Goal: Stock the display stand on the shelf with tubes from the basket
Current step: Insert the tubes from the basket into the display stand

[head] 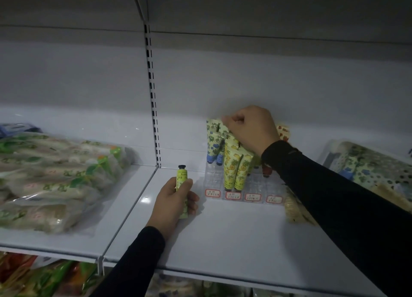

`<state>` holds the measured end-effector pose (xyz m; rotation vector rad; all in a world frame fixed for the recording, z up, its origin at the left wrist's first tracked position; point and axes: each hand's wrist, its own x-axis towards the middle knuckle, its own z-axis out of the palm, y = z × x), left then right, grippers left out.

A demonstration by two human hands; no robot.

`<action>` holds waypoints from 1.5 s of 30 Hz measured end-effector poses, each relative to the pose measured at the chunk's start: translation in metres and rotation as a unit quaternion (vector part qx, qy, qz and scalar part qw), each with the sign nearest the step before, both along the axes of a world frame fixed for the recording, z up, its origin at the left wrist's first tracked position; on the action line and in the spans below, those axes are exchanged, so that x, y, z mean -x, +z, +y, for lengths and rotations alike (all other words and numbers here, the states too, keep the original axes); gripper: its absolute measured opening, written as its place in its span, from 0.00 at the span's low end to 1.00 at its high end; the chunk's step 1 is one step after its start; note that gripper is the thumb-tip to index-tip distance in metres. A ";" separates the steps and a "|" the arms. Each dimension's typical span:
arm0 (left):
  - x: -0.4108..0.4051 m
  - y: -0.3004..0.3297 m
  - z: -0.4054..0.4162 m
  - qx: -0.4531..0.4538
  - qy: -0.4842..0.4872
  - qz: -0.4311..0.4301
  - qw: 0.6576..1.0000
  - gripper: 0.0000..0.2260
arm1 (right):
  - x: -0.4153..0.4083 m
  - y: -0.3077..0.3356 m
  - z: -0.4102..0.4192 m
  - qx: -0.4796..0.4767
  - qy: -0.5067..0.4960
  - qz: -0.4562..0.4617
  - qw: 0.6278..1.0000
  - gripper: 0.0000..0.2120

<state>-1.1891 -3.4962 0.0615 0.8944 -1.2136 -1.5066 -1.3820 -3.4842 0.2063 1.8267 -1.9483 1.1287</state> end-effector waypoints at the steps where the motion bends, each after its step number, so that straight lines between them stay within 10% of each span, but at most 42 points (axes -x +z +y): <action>1: 0.000 0.000 0.001 0.003 0.002 -0.006 1.000 0.06 | 0.000 -0.003 0.004 -0.003 0.008 0.006 1.000 0.16; 14: -0.002 -0.001 0.001 0.005 0.002 -0.010 1.000 0.07 | -0.025 -0.006 -0.009 -0.095 -0.004 0.220 0.971 0.23; 21: -0.002 -0.002 -0.002 -0.005 -0.005 0.001 1.000 0.06 | -0.024 -0.008 -0.020 -0.120 0.013 0.229 0.966 0.11; 45: -0.001 -0.001 -0.001 -0.014 -0.008 0.003 1.000 0.07 | -0.033 0.004 -0.037 -0.122 -0.038 0.230 0.965 0.22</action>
